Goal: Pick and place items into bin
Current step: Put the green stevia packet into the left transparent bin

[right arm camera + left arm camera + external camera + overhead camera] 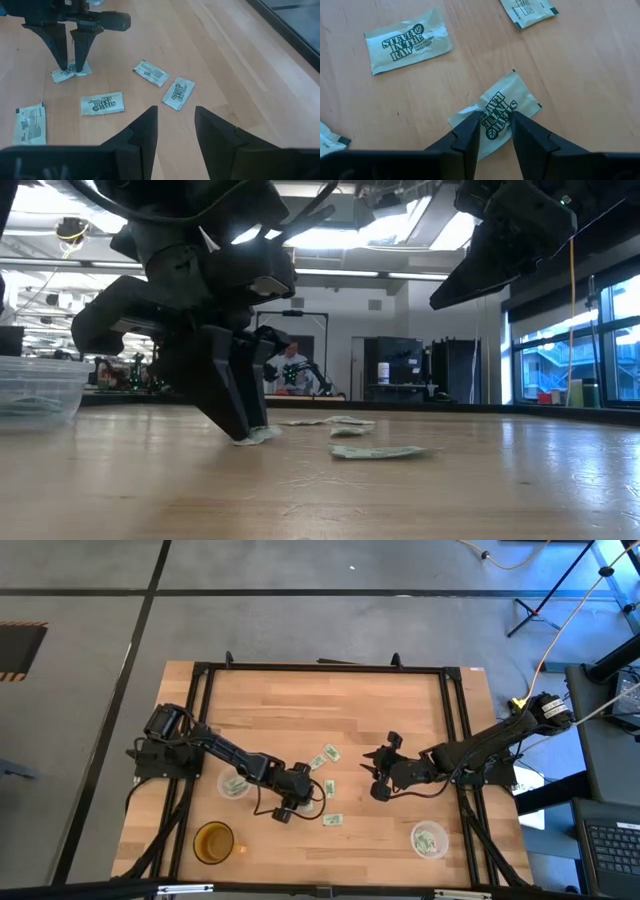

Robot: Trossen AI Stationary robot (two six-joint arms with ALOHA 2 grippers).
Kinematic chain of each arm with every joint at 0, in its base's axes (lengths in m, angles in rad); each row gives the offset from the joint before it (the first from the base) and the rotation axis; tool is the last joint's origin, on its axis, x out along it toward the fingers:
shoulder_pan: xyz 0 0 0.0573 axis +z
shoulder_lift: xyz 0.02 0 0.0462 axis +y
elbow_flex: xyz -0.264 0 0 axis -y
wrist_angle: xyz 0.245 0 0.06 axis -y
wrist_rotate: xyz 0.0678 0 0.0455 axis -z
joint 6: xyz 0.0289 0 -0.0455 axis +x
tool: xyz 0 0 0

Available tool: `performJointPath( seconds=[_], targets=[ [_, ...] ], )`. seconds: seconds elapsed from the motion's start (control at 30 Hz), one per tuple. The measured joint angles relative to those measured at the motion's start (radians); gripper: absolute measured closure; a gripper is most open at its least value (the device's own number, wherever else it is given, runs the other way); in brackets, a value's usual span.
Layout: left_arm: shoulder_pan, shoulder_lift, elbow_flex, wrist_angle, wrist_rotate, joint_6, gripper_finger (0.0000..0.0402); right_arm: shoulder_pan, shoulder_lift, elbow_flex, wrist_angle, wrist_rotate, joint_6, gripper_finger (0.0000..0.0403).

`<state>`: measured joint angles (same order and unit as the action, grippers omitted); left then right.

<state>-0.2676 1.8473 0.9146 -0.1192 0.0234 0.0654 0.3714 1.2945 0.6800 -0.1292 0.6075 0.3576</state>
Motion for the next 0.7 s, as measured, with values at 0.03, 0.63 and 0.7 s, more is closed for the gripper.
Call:
performJointPath(
  seconds=[0.03, 0.63, 0.7],
  targets=[
    [0.000, 0.000, 0.000, 0.000, 0.001, 0.000, 0.0300, 0.000, 0.000, 0.000, -0.001, 0.000, 0.000, 0.0270],
    [-0.001, -0.099, -0.013, -0.078, 0.024, -0.072, 0.0356, 0.000, 0.000, 0.000, -0.015, 0.000, 0.000, 0.0270],
    [-0.001, -0.141, -0.010, -0.108, 0.023, -0.081, 0.0360, 0.000, 0.000, 0.000, -0.016, 0.000, 0.000, 0.0270]
  ],
)
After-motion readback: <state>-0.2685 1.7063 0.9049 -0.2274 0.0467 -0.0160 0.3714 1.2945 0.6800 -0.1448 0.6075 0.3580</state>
